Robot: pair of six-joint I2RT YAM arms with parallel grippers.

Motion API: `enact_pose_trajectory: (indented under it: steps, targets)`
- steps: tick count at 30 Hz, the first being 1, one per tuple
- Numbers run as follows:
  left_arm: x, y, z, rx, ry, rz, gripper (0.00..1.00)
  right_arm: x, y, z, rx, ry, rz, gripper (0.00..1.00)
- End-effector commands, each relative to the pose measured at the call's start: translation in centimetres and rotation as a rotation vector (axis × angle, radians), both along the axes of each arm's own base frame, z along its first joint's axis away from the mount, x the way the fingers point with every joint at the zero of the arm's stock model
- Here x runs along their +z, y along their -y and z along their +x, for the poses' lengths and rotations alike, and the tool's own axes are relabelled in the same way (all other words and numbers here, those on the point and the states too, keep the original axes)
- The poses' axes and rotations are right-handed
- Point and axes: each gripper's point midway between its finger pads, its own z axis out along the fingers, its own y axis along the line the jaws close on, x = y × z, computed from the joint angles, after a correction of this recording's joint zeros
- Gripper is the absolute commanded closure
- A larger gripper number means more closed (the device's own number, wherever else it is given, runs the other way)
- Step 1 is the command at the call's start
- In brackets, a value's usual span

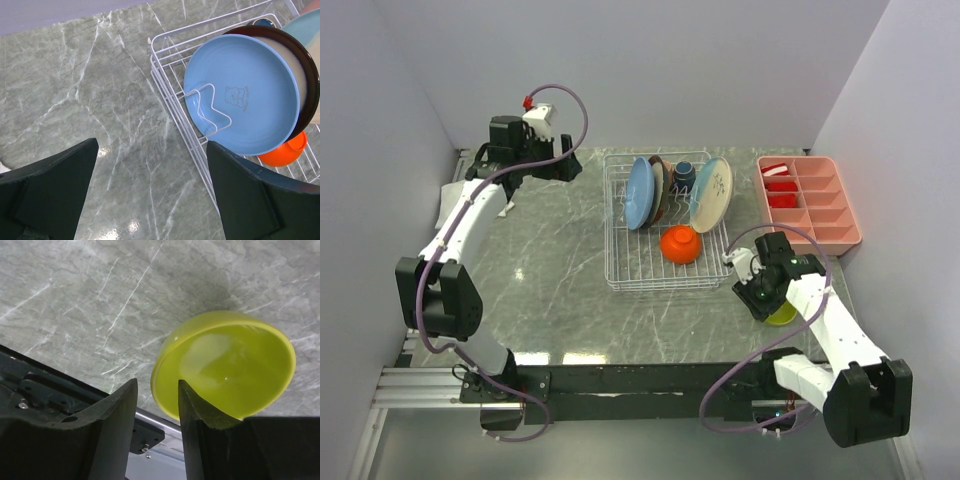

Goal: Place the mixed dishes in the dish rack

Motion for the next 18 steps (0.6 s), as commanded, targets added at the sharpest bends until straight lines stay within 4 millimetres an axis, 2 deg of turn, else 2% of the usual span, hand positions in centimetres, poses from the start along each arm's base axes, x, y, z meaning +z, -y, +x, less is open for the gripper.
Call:
enact_pose_trajectory:
  steps: [1, 4, 8, 13, 14, 18]
  targets:
    - [3.2, -0.1, -0.6, -0.004, 0.093, 0.004, 0.03, -0.4, 0.3, 1.1, 0.014, 0.032, -0.016, 0.55]
    - [3.0, -0.1, -0.8, -0.005, 0.090, 0.006, 0.03, -0.5, 0.2, 1.1, 0.026, 0.029, -0.010, 0.58]
    - [2.6, 0.0, -0.8, -0.004, 0.081, 0.002, 0.03, -1.3, 0.3, 0.8, 0.042, 0.005, -0.021, 0.67]
    - [2.5, 0.1, -0.5, -0.008, 0.077, -0.006, 0.03, -1.5, 0.2, 0.7, 0.034, -0.034, -0.014, 0.73]
    - [2.6, 0.2, -0.4, -0.011, 0.079, -0.004, 0.03, -1.5, 0.1, 0.7, 0.036, -0.038, -0.013, 0.80]
    - [2.8, 0.2, -0.3, -0.016, 0.087, -0.001, 0.03, 0.2, -0.1, 0.4, 0.041, -0.012, 0.002, 0.92]
